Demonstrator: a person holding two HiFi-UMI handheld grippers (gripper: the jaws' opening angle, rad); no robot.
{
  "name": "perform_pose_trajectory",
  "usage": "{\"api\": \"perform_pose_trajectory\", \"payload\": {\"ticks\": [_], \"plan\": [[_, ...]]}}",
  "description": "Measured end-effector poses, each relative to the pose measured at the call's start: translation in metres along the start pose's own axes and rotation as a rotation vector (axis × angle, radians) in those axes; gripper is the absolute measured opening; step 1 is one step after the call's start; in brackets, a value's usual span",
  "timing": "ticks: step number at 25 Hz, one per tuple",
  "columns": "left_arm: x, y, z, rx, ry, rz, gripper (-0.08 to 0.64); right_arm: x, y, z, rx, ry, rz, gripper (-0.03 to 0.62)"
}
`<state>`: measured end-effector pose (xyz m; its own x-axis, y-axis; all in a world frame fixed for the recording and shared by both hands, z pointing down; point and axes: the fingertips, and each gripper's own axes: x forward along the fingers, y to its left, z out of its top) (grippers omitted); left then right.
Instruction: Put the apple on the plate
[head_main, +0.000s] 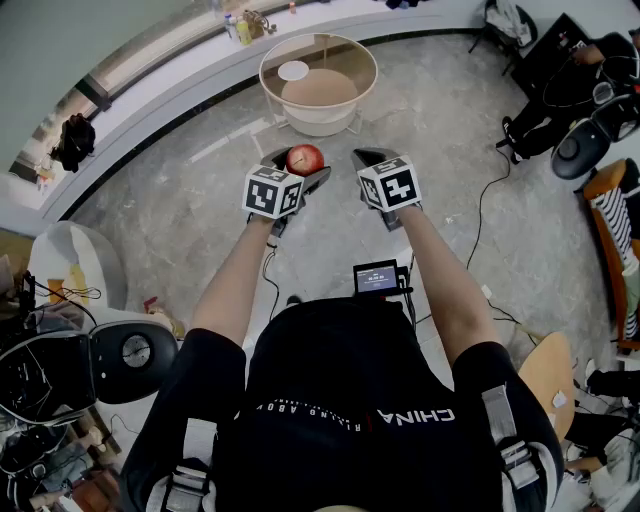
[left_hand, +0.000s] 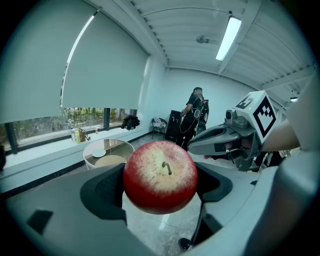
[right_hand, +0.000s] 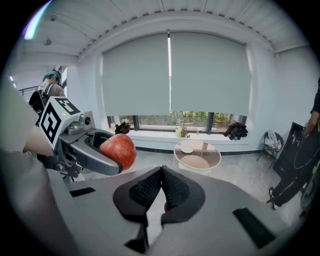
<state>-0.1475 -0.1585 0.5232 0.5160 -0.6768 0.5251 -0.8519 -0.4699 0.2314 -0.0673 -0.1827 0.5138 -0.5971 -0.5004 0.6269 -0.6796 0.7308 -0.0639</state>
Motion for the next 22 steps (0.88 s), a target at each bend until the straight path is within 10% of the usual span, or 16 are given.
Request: {"api": "perform_pose_trajectory", "payload": {"ticks": [22], "plan": [[-0.001,0.005,-0.005,-0.048,-0.012,0.031,0.423,0.002,-0.004,-0.01,0.031,0.0,0.04,0.029]]}}
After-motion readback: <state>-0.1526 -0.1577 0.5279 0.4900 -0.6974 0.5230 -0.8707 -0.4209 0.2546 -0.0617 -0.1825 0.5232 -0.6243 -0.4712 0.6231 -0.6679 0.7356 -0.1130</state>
